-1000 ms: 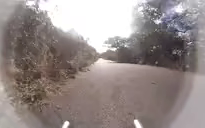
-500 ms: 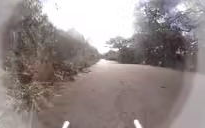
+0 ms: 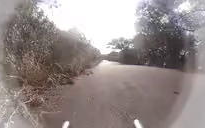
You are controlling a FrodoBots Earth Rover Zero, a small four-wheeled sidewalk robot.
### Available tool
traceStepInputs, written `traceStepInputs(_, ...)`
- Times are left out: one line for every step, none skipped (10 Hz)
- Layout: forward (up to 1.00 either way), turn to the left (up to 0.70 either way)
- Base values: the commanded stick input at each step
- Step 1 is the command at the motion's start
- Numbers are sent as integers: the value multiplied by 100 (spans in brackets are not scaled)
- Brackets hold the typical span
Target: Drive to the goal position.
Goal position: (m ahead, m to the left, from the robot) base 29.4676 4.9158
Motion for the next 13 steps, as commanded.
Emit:
traceStepInputs(70, -15)
traceStepInputs(70, 0)
traceStepInputs(70, 0)
traceStepInputs(70, 0)
traceStepInputs(70, 0)
traceStepInputs(70, 0)
traceStepInputs(70, 0)
traceStepInputs(70, 0)
traceStepInputs(70, 0)
traceStepInputs(70, 0)
traceStepInputs(70, 0)
traceStepInputs(70, 0)
traceStepInputs(70, 0)
